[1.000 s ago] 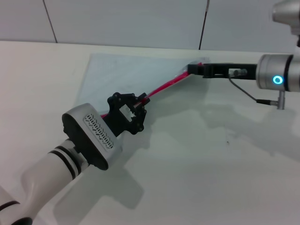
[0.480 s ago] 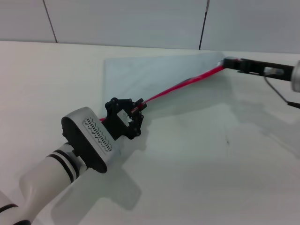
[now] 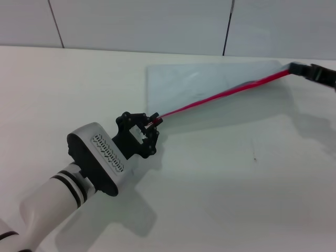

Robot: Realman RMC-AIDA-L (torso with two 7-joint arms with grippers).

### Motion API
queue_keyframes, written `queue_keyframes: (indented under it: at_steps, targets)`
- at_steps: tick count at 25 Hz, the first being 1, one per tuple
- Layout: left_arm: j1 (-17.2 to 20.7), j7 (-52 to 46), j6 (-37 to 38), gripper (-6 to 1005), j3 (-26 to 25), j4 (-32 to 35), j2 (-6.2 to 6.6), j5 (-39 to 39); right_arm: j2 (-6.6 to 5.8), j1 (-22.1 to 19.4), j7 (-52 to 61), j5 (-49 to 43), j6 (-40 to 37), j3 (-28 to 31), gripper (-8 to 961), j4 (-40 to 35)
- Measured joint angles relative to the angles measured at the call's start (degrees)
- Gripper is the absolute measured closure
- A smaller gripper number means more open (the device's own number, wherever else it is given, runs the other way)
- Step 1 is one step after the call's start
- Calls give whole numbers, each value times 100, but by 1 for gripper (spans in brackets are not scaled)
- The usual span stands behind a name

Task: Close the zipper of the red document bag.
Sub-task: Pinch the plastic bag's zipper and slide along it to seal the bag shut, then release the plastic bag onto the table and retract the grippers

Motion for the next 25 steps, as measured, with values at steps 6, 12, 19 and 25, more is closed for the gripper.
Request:
queue_keyframes:
  at_steps: [6,12,19,25]
  targets:
    - [1,1,2,920,0,1,0,0,-27,-146,2,-19,-90,202,927,-122]
    - [6,30,62,919,-11,20,0,0,-26,-157,4,-32,-48,224,927,-141]
    - [105,47,320,893,-57,31,-2,-36,-25,-211,7,-5,305,239,927,-149]
    - [213,4,785,722,-64,42,8,-48,-24,-225,7,-40,376,446,927,-149]
